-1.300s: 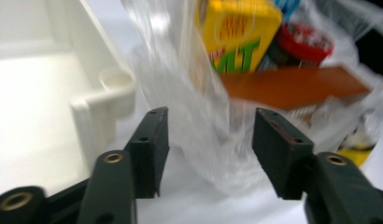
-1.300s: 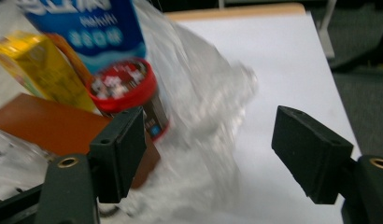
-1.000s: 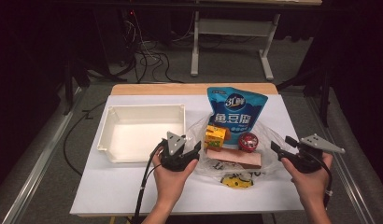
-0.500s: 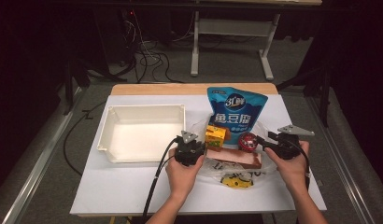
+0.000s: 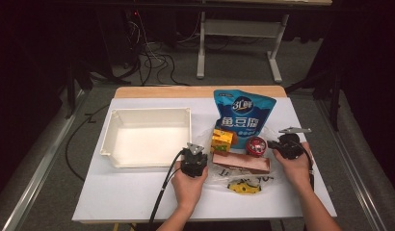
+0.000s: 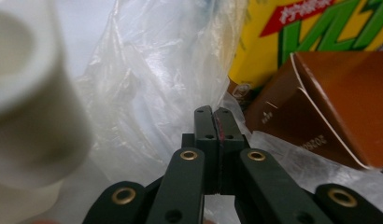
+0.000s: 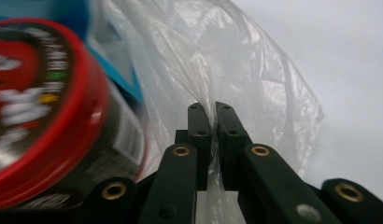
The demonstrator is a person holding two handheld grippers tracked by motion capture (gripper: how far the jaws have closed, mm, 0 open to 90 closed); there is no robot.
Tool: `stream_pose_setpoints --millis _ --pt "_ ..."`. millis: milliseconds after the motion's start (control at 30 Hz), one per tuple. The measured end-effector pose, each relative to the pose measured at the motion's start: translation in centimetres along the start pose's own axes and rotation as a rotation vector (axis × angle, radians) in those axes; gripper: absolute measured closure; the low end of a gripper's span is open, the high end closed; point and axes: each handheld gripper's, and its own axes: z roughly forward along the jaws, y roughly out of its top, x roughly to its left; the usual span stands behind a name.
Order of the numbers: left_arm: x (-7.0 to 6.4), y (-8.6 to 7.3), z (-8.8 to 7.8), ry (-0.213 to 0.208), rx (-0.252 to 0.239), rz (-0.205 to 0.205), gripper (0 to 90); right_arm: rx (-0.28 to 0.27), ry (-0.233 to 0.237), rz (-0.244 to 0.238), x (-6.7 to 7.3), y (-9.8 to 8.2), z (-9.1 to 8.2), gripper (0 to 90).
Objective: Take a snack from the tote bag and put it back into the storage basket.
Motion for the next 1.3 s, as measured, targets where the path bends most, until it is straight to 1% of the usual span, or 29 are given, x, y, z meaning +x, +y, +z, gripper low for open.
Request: stream_pose_setpoints --millis 67,133,167,233,300,367,400,467,533,567,600,633,667,733,767,800,833,867,933,967,1000,1067,1100,1133,1167,1200,1233,1267,1300 --pt "0.3 -0.1 -0.2 0.003 0.003 0.010 90.0 0.032 -0.049 0.031 -0.4 -0.3 0.5 89.9" --pt "0.6 -0.4 -0.5 -0.005 -0.001 -0.004 90.0 0.013 -0.077 0.082 -1.0 -0.7 0.4 90.0" --pt "0.8 -0.5 -0.7 -0.008 -0.003 -0.012 90.0 0.013 -0.089 0.094 -1.3 -0.8 0.2 90.0" --pt "0.8 -0.6 -0.8 -0.026 -0.004 -0.016 90.0 0.012 -0.091 0.093 -1.5 -1.0 0.0 87.1" --pt "0.9 -0.7 -0.9 -0.047 0.005 -0.010 90.0 -0.012 -0.086 0.082 -1.5 -1.1 -0.5 70.2" --pt "0.9 -0.7 -1.2 -0.068 0.015 0.002 88.1 -0.071 -0.082 0.090 -1.3 -1.2 -1.8 54.7" --pt "0.9 -0.8 -1.4 -0.069 0.016 0.013 85.3 -0.096 -0.076 0.092 -1.2 -1.4 -2.7 49.8" --pt "0.9 -0.8 -1.8 -0.101 0.013 0.017 76.7 -0.138 -0.087 0.100 -0.6 -2.1 -4.7 44.6" --pt "0.7 -0.8 -2.3 -0.122 0.007 0.037 72.5 -0.161 -0.095 0.116 0.2 -3.0 -6.3 45.5" --pt "0.5 -0.8 -2.5 -0.147 0.006 0.047 71.2 -0.184 -0.089 0.107 0.6 -3.6 -7.1 50.8" --pt "0.4 -0.9 -2.6 -0.180 0.019 0.044 68.9 -0.188 -0.074 0.104 1.2 -4.2 -7.8 60.0" --pt "0.4 -0.9 -2.6 -0.205 0.039 0.047 69.1 -0.176 -0.063 0.097 1.7 -4.8 -8.3 63.4" --pt "0.4 -1.1 -2.8 -0.222 0.050 0.065 70.4 -0.160 -0.043 0.096 2.0 -5.4 -8.7 66.7" --pt "0.4 -1.2 -2.9 -0.215 0.060 0.083 77.0 -0.130 0.011 0.098 2.5 -6.5 -8.8 70.1" --pt "0.4 -1.3 -2.8 -0.213 0.069 0.091 81.3 -0.114 0.027 0.084 2.5 -6.9 -8.6 72.2" --pt "0.4 -1.4 -2.7 -0.206 0.077 0.104 84.7 -0.093 0.039 0.092 2.6 -7.3 -8.4 74.5" --pt "0.5 -1.5 -2.6 -0.189 0.094 0.125 87.6 -0.079 0.044 0.082 2.6 -7.5 -8.0 76.4" --pt "0.6 -1.6 -2.5 -0.190 0.089 0.126 88.8 -0.053 0.042 0.073 2.4 -7.6 -7.5 78.2" --pt "0.7 -1.7 -2.6 -0.185 0.086 0.122 89.7 -0.032 0.033 0.076 2.0 -7.7 -6.9 82.3" --pt "0.8 -1.7 -2.7 -0.169 0.083 0.135 89.7 -0.009 0.005 0.073 1.8 -7.7 -6.7 86.3" --pt "0.9 -1.8 -2.8 -0.164 0.078 0.133 89.8 0.011 -0.023 0.093 1.4 -7.9 -6.4 90.0" --pt "1.3 -2.0 -2.9 -0.177 0.067 0.116 89.7 0.006 -0.015 0.117 0.8 -8.1 -6.5 90.0" --pt "1.5 -2.1 -3.0 -0.183 0.059 0.100 89.4 0.007 -0.026 0.118 0.7 -8.1 -6.6 88.1" --pt "1.6 -2.2 -3.0 -0.187 0.058 0.096 88.2 -0.017 -0.008 0.124 0.6 -8.2 -6.9 81.6" --pt "1.6 -2.2 -3.2 -0.191 0.051 0.087 85.4 -0.041 0.016 0.131 0.6 -8.2 -7.3 78.2" --pt "1.7 -2.2 -3.5 -0.192 0.041 0.079 82.7 -0.079 0.031 0.119 0.7 -8.1 -7.9 75.9" --pt "1.7 -2.2 -3.5 -0.192 0.041 0.079 80.3 -0.108 0.026 0.109 0.9 -7.9 -8.6 72.5" --pt "1.7 -2.1 -4.4 -0.203 0.013 0.069 78.9 -0.146 0.015 0.096 1.2 -7.6 -9.6 69.1" --pt "1.7 -2.0 -4.7 -0.202 0.006 0.070 79.0 -0.176 0.012 0.085 1.4 -7.4 -10.3 67.8"
